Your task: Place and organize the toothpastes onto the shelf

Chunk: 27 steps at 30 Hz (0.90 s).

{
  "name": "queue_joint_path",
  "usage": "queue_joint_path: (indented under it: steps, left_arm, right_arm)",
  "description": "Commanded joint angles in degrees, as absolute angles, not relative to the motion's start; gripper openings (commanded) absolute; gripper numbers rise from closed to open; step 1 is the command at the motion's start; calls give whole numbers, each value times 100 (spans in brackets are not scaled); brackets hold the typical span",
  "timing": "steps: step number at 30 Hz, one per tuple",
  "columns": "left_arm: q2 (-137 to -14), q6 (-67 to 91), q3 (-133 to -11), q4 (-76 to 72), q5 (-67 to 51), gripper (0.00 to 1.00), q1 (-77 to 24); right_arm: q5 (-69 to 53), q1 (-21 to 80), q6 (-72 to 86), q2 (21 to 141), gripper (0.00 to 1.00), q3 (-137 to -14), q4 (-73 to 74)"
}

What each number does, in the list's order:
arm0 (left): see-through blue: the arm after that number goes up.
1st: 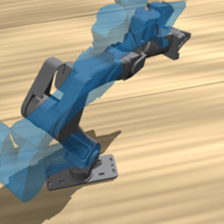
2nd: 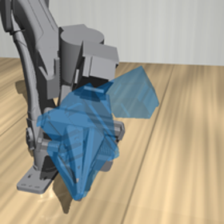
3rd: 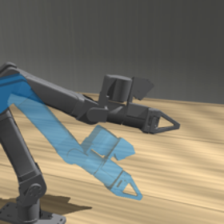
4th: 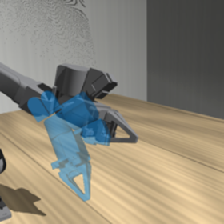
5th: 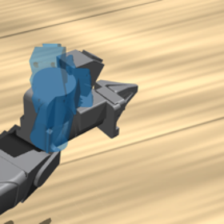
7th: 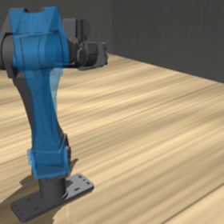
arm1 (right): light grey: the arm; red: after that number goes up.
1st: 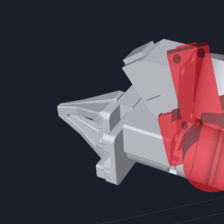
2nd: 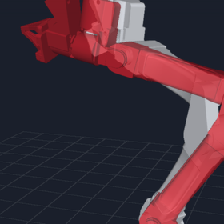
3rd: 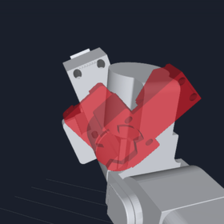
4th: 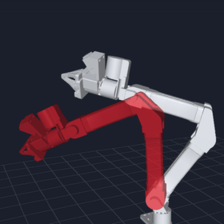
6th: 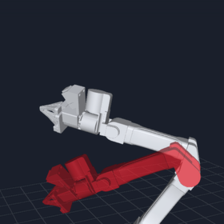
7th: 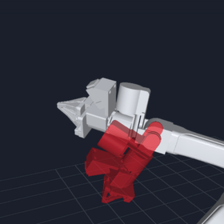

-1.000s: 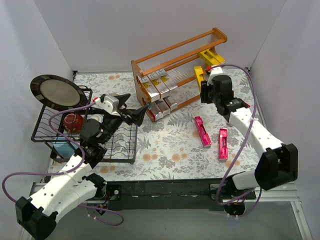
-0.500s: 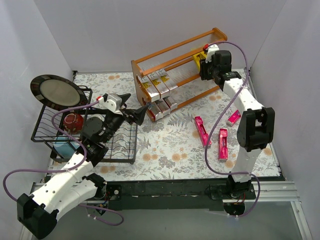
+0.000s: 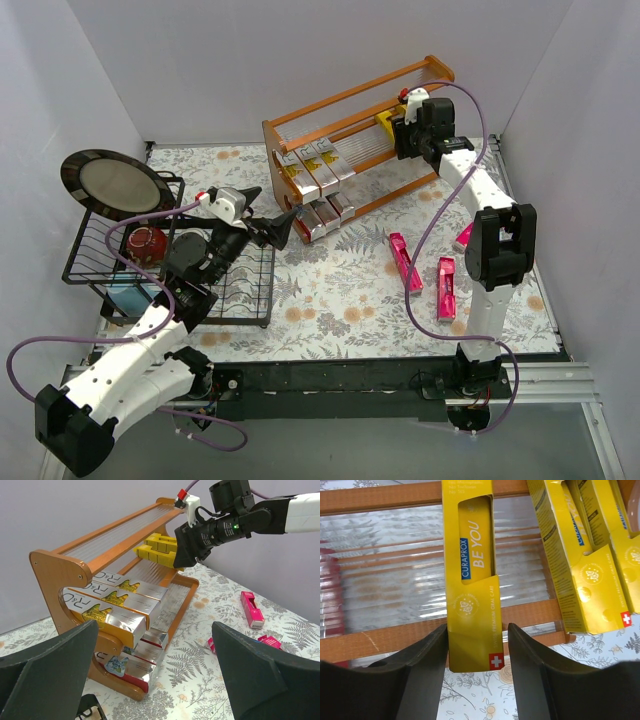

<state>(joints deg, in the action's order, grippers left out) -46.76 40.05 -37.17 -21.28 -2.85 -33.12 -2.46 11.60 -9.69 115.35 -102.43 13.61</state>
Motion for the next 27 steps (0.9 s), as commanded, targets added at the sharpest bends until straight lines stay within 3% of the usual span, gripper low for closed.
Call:
queue_joint_path:
  steps: [1,17,27]
  left_arm:
    - [-4676,3946,-3718,-2153,-237,98,-3331]
    - [-4790,3920,-3718,-2136,-229,98,-3331]
    - [-4755,3902,-3709,-2127,-202,98,-3331]
  right_arm:
    - [139,1116,-1107,11488,59,-10503,1143]
    - [668,1081,-1406,11672,54,-10547,571]
    - [1099,1081,-1696,11681,61,-10477,317]
